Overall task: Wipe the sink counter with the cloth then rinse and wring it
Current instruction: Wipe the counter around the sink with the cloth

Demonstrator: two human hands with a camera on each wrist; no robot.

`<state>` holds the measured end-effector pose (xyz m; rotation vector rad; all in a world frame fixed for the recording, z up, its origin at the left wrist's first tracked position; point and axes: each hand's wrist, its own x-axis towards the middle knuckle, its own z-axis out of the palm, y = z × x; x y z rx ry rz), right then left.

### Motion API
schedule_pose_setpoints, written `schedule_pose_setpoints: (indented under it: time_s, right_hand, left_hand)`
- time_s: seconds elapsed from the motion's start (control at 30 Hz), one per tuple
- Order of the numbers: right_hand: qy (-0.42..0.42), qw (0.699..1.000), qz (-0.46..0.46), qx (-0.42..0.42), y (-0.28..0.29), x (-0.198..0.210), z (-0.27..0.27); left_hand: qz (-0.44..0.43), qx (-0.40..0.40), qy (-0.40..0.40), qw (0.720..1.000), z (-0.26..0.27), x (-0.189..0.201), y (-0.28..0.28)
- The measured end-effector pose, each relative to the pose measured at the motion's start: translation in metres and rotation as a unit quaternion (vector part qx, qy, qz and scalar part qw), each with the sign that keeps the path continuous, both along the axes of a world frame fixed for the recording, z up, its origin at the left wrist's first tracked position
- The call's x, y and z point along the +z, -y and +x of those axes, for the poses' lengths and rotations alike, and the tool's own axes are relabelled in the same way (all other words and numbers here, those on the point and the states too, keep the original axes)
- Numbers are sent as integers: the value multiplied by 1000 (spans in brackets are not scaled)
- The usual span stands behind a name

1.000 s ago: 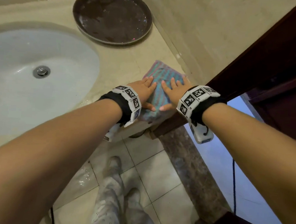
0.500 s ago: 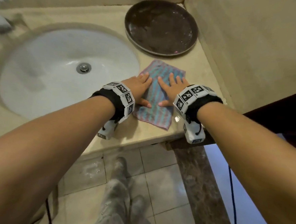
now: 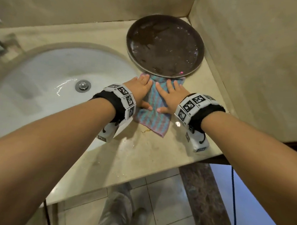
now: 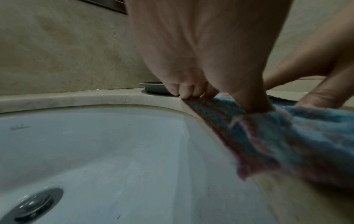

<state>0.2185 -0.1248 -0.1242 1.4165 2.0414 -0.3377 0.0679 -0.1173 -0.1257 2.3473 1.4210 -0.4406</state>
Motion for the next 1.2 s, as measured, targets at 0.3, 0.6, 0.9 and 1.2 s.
schedule_pose_setpoints:
  time_s: [0.3, 0.6, 0.9, 1.2]
  right_hand:
    - [-3, 1000, 8, -6, 24, 4, -1]
    - [5, 1000, 18, 19, 86, 6, -6]
    - [-43, 991, 55, 116, 137, 13, -39]
    - [-89, 987, 75, 109, 145, 16, -58]
  left_hand:
    - [-14, 24, 5, 1000, 3, 0, 21]
    - [-32, 44, 0, 999, -3, 1, 93]
    - [-15, 70, -1, 997, -38, 1, 172]
    - [-35, 78, 33, 996, -69, 3, 184]
